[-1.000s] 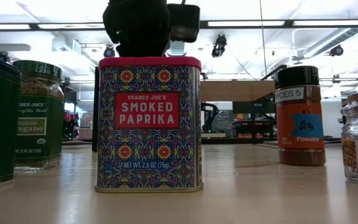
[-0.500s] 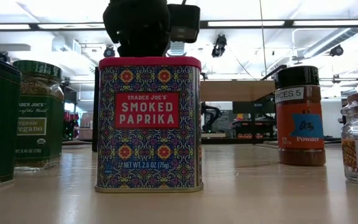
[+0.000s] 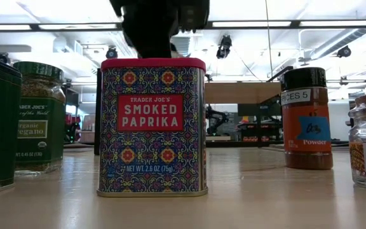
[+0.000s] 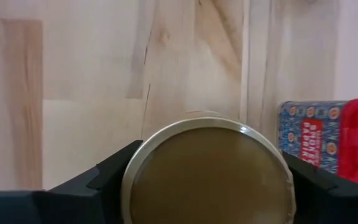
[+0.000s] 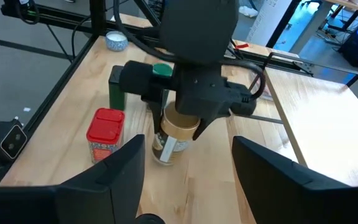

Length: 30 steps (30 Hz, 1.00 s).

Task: Shelf spices
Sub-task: Put the yellow seasoning bottle on the shelf

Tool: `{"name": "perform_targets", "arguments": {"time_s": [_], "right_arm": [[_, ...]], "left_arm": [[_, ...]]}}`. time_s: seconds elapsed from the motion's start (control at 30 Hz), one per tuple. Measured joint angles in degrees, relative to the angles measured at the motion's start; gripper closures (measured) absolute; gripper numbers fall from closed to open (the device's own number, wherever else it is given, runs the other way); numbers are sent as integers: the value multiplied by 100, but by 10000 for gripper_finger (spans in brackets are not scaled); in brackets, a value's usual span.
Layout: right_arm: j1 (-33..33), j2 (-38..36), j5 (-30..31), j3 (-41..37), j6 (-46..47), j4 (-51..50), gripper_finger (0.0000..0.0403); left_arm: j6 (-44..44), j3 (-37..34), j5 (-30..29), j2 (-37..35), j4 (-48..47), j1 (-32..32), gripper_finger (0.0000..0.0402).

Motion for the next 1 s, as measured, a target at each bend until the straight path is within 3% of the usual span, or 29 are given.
{"name": "perform_targets", "arguments": {"time_s": [0.63, 1.0], "right_arm": [[2, 0, -59, 0, 1, -4, 191], [2, -2, -61, -56, 31, 2, 182]], "left_arm": [[687, 1998, -97, -13, -1355, 197, 137], [1243, 2899, -352, -18, -1892, 665, 137]]}}
